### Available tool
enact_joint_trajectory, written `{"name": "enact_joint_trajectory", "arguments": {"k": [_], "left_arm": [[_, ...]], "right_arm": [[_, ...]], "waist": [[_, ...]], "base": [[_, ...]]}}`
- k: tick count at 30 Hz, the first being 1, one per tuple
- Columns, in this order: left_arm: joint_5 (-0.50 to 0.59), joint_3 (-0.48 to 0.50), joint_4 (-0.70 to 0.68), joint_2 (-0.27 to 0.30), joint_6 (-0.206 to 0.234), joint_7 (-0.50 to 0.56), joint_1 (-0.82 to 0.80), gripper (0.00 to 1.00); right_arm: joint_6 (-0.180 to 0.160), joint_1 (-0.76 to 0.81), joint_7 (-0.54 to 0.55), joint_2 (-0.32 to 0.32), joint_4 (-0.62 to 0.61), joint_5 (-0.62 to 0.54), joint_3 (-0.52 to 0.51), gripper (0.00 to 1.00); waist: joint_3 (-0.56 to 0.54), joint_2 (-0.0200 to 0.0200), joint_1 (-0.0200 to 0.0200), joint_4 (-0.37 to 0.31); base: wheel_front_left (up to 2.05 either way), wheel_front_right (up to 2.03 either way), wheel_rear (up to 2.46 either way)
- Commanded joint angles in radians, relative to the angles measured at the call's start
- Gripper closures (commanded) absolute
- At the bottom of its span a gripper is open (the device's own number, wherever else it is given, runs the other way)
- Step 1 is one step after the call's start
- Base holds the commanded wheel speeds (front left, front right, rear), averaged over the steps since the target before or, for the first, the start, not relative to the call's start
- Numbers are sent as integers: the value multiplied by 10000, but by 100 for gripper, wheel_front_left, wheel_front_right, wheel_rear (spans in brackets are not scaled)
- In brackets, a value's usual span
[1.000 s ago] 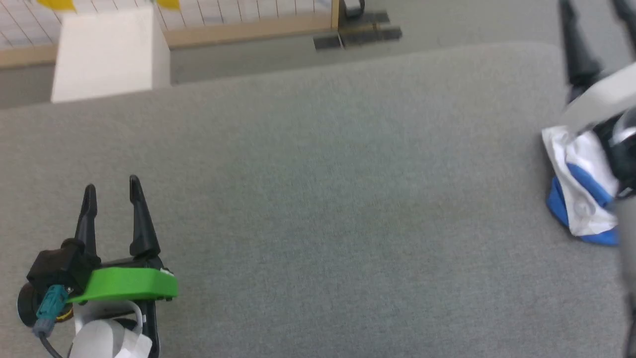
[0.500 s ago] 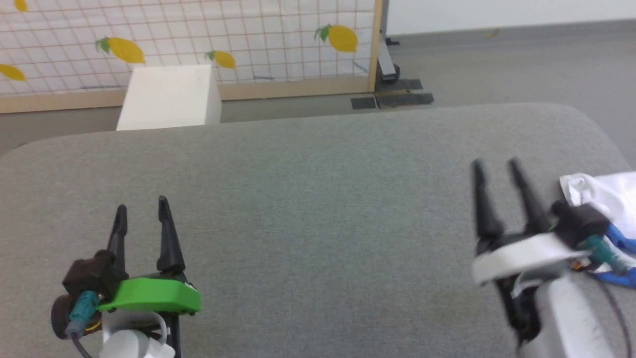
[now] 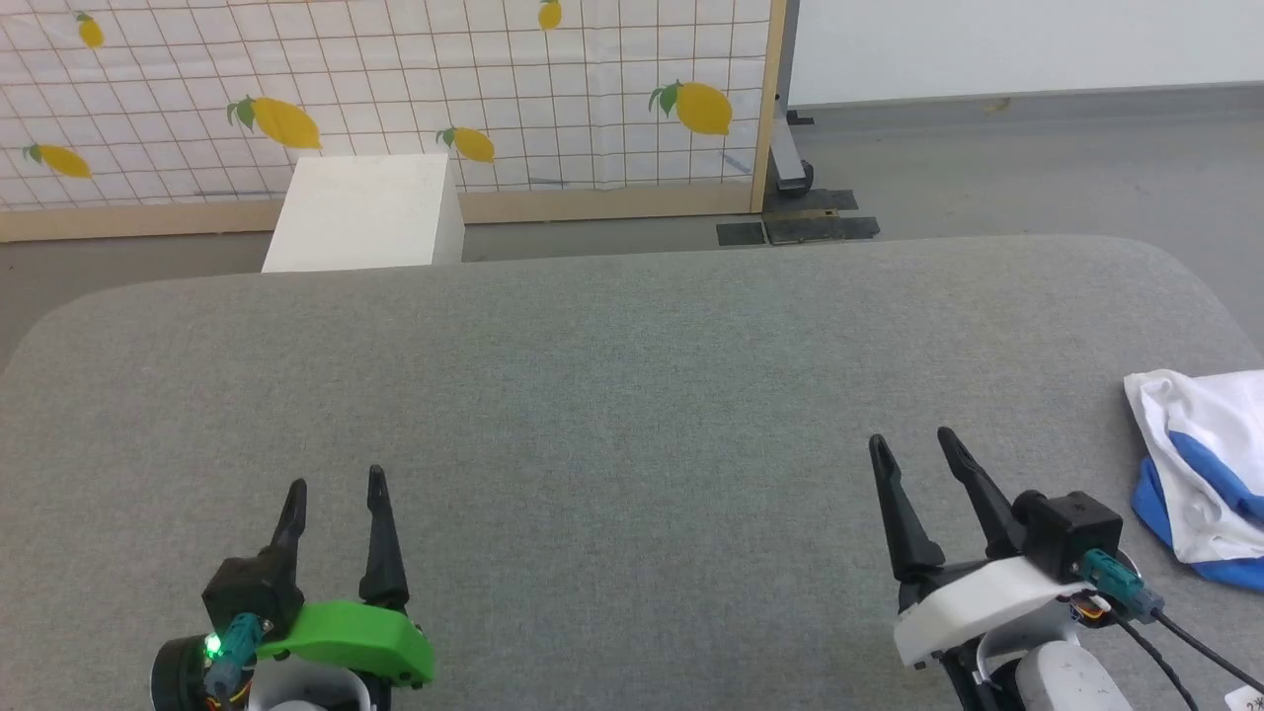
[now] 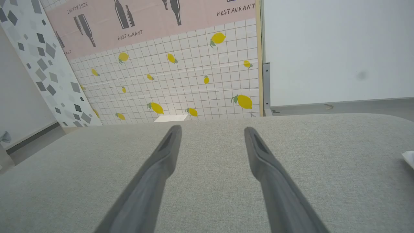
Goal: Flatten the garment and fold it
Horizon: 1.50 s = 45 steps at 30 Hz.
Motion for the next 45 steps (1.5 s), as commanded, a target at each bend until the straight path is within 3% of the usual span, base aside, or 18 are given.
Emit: {"name": "enact_joint_trajectory", "arguments": {"k": [1,6,7,45], "left_arm": [[37,-22,84,-50,43,-71,106,0],[-24,-97,223,-95,-30,-83,86,0],[-10,-96,215,-67,-18,-6,0,100],[611,-5,-307,-142,-168,716,39,100]], "right_arm": [[-11,132,-56,-4,-25,-86,-34,0],[-11,151,-57,-4,-45,-107,-104,0],[0,7,4,0,-8,-23,-87,100],[-3,332,724,-1,-904,-684,-393,100]], "waist": [[5,0,1,-20],[7,0,1,-48],[6,0,1,-47],[101,0,1,40]], "base": [[0,0,0],[0,0,0],[0,0,0],[0,0,0]]}}
